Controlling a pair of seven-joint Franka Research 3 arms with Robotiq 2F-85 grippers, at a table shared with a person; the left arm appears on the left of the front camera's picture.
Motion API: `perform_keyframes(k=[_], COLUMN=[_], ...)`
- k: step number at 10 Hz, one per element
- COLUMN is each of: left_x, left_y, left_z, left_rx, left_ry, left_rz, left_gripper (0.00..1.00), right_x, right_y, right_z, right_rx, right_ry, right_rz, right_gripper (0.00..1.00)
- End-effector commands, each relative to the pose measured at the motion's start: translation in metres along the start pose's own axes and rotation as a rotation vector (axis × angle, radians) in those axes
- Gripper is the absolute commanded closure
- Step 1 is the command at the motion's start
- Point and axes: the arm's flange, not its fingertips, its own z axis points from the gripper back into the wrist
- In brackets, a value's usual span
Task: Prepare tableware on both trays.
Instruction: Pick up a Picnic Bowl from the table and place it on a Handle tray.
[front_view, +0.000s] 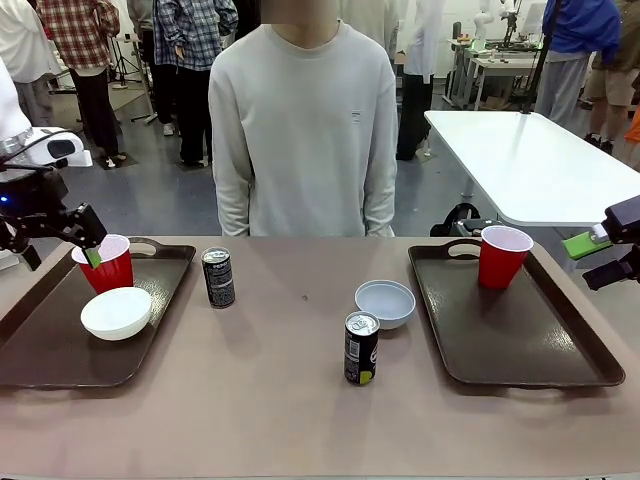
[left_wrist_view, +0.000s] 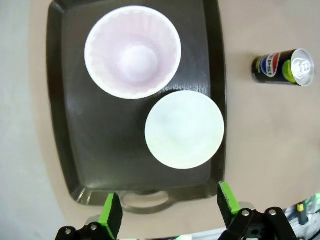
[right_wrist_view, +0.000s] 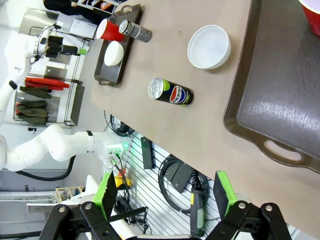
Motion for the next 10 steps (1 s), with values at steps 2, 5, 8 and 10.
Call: perform_keyframes(k=[2,5,8,10], left_x=[0.014,0.014,0.021,0.023], left_y=[-0.002,-0.002,0.046,0.066], left_z=[-0.012,-0.012,-0.018,-0.047], left_rx=[-0.004,-0.004,-0.519,-0.737], left_ry=[0.017,0.017,0.079,0.088], left_rz=[0.001,0.001,-0.192,-0.295], left_gripper=[0.0,0.0,0.0,0.0], right_x=[-0.001,-0.001,-0.001,-0.011], right_y=[-0.001,-0.001,-0.001,0.031], right_z=[-0.001,-0.001,-0.001,0.017], right_rx=[0.01,0.01,0.01,-0.175], right_ry=[0.008,0.008,0.008,0.005], right_rz=[-0.005,-0.005,-0.005,0.03], right_gripper=[0.0,0.0,0.0,0.0])
